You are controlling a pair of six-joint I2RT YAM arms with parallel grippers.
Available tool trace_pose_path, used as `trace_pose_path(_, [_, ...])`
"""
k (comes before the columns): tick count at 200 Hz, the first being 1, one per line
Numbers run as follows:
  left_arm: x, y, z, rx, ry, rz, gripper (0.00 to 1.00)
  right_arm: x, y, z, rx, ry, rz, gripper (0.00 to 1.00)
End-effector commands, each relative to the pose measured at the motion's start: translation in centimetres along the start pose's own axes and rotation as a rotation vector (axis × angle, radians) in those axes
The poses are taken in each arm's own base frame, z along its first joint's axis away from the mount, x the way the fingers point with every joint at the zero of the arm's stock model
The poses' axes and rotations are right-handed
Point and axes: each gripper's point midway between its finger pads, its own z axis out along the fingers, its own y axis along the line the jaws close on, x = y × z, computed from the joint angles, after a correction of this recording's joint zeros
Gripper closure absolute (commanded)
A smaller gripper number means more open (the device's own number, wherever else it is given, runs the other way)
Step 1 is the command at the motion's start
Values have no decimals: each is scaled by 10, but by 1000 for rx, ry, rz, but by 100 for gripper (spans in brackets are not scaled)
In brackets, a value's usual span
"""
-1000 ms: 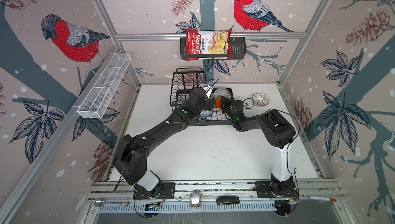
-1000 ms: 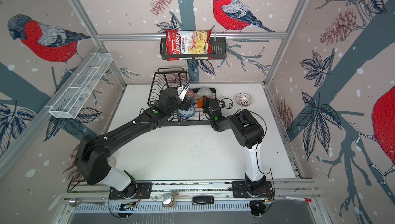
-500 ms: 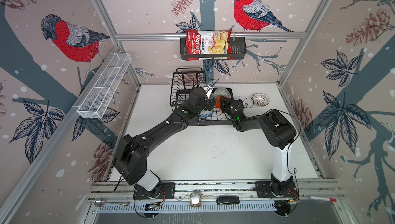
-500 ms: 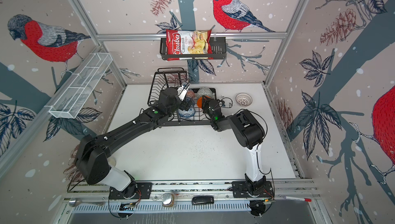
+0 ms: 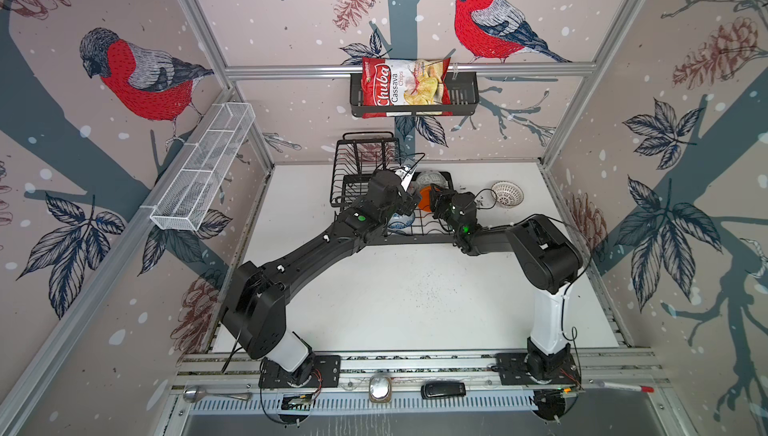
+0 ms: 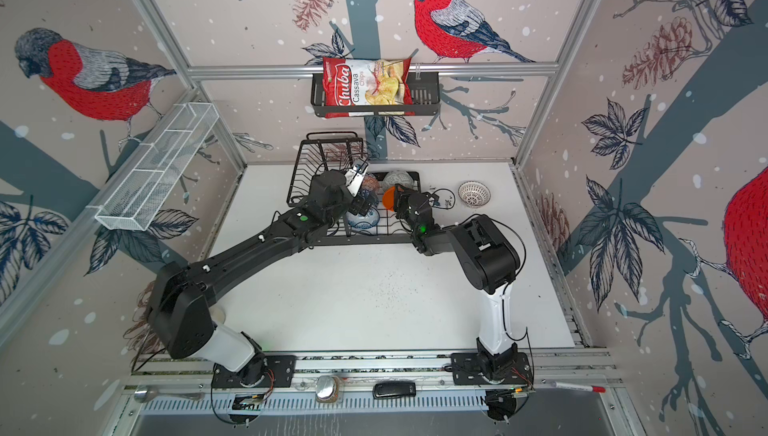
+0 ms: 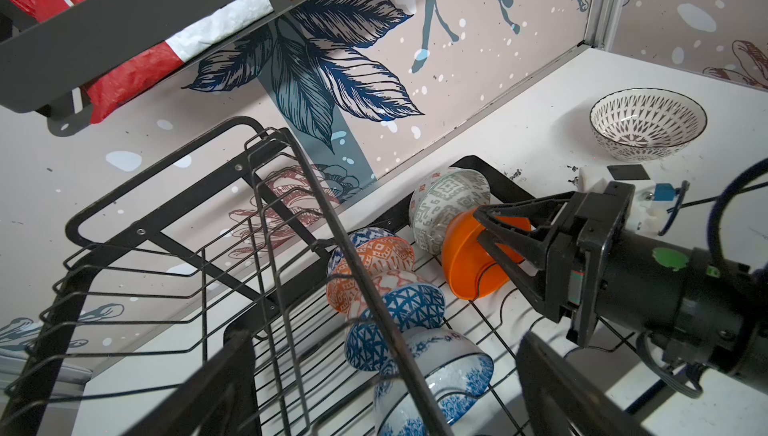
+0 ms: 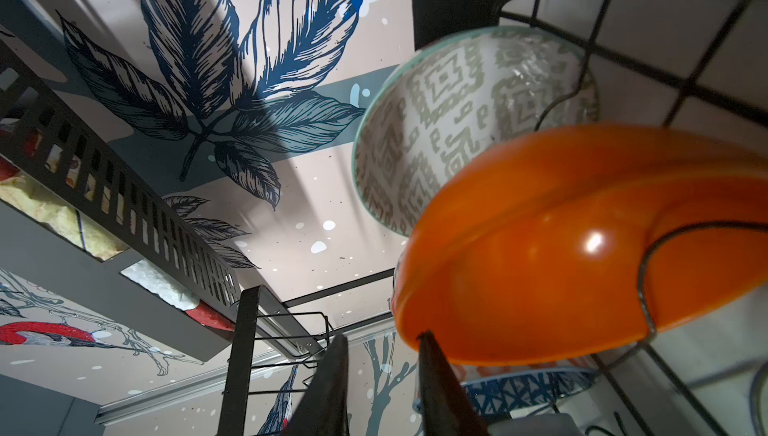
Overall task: Load the bowls into the dish rack
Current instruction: 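Press the orange bowl upright against the green-patterned bowl with the right gripper, then open the right gripper and lift it away from the orange bowl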
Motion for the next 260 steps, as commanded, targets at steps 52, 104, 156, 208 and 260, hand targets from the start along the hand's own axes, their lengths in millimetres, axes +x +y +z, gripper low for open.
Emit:
trace_pose_path(52, [-3,2,0,-6,-7,-4,2,-2,11,-8,-13,5,-7,63])
trace_pose_path(104, [0,1,3,-1,-1,-8,3,-5,22,-16,-8,-5,-48,52])
trace_pose_path(156, [-2,4,0,-12,-8,-11,2,2,38,-32,-24,9,-94,33])
trace_pose_path(208, [-5,2,-4,4,-22,-13,2,-7,66,-65,-13,-56,-235,1])
trace_pose_path(260, [-11,-11,-9,60,-58,8,2,-43,115,-88,97,-142,-552,0])
